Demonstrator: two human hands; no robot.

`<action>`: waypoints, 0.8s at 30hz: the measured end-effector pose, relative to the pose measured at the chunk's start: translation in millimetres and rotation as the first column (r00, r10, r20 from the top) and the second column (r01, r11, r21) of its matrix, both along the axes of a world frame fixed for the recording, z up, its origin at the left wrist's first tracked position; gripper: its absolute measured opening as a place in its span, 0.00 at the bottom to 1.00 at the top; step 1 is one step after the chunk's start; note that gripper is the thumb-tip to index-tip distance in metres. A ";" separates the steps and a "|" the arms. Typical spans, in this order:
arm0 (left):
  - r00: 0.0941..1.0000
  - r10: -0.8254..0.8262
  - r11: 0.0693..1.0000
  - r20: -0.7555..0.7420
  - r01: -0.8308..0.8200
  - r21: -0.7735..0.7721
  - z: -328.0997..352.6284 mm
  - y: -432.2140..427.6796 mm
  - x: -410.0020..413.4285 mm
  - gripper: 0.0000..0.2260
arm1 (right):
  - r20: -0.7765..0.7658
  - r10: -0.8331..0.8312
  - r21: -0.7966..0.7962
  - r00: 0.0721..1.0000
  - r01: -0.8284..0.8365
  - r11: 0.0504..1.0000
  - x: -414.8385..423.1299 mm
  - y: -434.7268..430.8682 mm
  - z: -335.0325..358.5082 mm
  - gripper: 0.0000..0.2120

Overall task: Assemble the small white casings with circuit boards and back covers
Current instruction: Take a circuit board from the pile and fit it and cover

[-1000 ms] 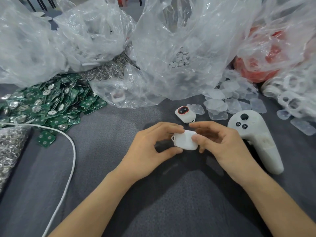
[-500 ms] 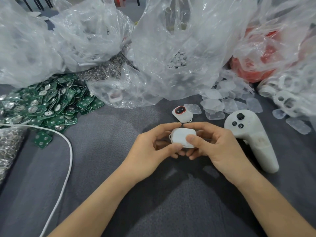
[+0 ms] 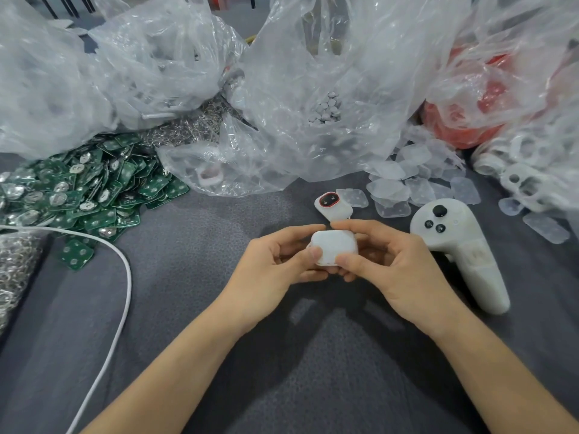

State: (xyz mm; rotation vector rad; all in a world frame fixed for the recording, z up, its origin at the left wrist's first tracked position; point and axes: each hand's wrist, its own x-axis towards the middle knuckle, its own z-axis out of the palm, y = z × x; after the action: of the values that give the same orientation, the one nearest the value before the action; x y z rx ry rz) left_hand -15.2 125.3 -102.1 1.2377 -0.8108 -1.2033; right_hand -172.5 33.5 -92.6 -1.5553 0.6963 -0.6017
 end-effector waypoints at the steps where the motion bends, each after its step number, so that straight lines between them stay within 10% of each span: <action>1: 1.000 0.007 1.000 0.009 -0.007 0.000 -0.4 0.0 -0.2 0.13 | -0.011 -0.007 -0.018 1.000 0.007 1.000 0.1 0.1 -0.3 0.17; 24: 0.979 -0.177 0.983 -0.096 0.180 0.020 3.3 3.1 9.9 0.14 | -0.136 -0.055 -0.263 0.989 0.018 0.965 -3.1 -1.7 1.4 0.19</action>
State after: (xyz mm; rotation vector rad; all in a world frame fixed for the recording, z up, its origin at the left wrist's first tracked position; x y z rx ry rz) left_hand -5.4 128.3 -98.8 1.1408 -0.8512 -1.4124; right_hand -175.6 31.8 -91.2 -1.8482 0.7780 -0.6341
